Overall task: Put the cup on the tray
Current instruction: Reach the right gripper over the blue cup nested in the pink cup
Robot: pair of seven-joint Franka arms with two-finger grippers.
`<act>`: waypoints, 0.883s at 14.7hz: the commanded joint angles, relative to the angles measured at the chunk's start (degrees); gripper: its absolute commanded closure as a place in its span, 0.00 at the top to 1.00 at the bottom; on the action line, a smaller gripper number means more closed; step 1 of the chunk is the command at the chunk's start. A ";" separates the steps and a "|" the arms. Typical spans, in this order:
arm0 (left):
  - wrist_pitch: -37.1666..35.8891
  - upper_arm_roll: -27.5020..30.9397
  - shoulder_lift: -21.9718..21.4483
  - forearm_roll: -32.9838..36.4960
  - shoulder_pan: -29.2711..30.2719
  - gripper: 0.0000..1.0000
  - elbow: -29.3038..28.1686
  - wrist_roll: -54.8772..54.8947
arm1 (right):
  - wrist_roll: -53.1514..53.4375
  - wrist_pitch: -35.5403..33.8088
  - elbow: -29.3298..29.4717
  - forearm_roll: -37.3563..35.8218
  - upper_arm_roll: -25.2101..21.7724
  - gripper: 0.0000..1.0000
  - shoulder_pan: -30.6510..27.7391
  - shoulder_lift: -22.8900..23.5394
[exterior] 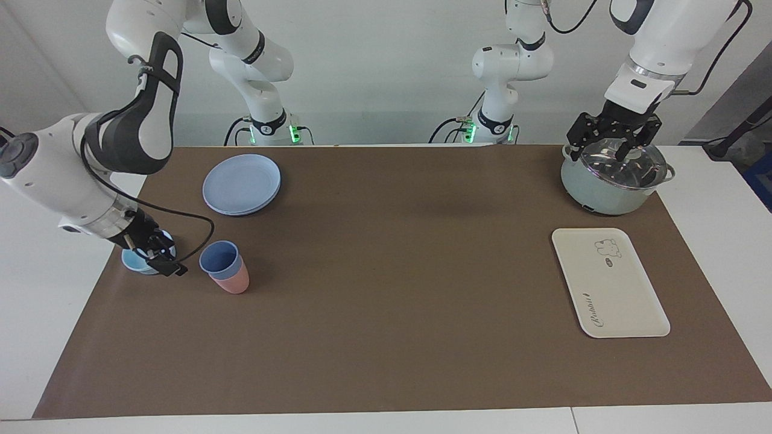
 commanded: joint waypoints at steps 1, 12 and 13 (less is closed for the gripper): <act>0.85 1.40 -2.16 -0.04 -0.63 1.00 -2.33 -0.23 | 3.38 0.06 4.76 3.92 0.54 0.92 -1.43 6.14; 1.03 -0.89 -2.24 -0.04 2.63 1.00 -2.33 0.30 | 7.60 1.55 -1.99 15.26 0.54 0.93 -1.44 8.28; 0.59 -0.89 -2.24 -0.04 2.63 1.00 -2.24 0.30 | 8.04 1.46 -2.95 16.40 0.54 0.93 -1.44 7.84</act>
